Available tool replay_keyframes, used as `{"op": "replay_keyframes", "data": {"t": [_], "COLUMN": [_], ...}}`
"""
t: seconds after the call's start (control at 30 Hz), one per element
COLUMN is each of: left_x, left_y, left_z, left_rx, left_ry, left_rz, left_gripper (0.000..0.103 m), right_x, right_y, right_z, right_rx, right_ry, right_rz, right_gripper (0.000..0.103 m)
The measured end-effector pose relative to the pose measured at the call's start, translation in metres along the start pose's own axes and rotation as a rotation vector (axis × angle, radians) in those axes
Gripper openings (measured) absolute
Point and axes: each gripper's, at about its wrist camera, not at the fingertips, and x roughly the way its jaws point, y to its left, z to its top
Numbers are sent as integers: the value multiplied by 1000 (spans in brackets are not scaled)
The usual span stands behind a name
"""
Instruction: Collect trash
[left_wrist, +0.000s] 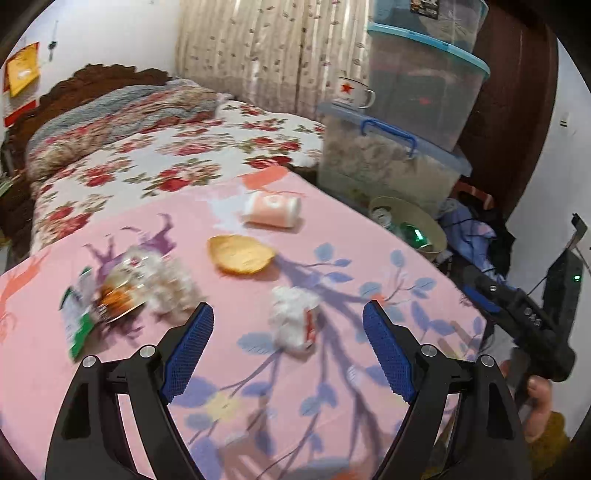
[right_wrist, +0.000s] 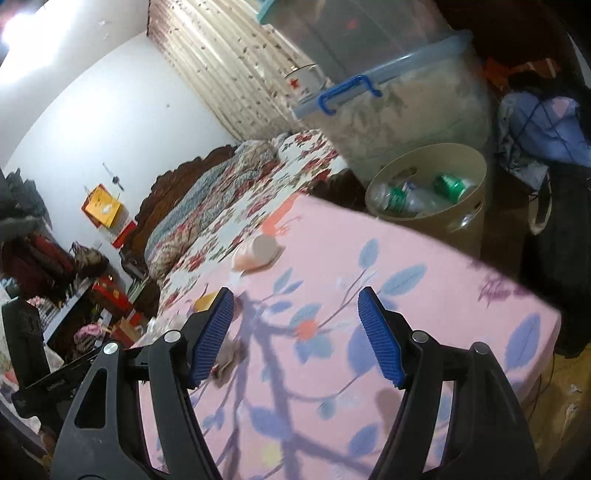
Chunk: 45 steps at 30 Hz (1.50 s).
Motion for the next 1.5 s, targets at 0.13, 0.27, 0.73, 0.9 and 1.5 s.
{"op": "replay_keyframes", "data": {"t": [0.13, 0.27, 0.73, 0.9, 1.5], "left_x": [-9, -17, -26, -27, -42], "left_y": [20, 34, 65, 66, 43], "left_z": [-16, -29, -49, -51, -49], "left_rx": [-25, -39, -83, -86, -17], "left_ry": [0, -1, 1, -2, -75], "left_rz": [55, 83, 170, 179, 187], "left_gripper": [79, 79, 79, 79, 88], "right_x": [0, 4, 16, 14, -9], "right_y": [19, 38, 75, 75, 69], "right_z": [-13, -25, -50, -52, -60], "right_rx": [-16, -31, -85, -78, -62], "right_ry": [33, 67, 141, 135, 73], "right_rz": [11, 22, 50, 39, -52], "right_gripper": [71, 71, 72, 73, 91]}}
